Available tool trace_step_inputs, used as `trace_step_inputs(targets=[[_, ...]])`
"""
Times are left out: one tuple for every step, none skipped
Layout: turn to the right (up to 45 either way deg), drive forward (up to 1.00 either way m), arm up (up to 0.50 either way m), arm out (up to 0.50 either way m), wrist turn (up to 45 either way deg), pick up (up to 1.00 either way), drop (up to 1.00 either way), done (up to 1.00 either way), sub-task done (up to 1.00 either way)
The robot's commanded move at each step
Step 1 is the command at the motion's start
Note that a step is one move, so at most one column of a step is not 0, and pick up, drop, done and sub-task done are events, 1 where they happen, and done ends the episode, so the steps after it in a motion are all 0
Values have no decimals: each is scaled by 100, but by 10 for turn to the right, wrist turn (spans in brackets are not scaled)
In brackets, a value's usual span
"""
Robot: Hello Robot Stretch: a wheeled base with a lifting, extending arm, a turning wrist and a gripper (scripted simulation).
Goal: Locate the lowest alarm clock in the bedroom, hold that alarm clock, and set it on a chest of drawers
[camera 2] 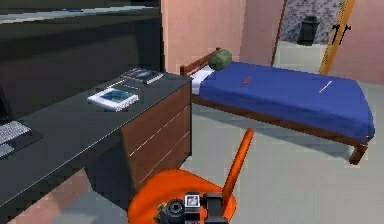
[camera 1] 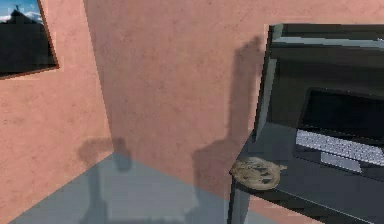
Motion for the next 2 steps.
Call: trace_step_inputs(targets=[[0, 0, 0, 0, 450, 0, 0, 0, 0], [0, 0, 0, 0, 450, 0, 0, 0, 0]])
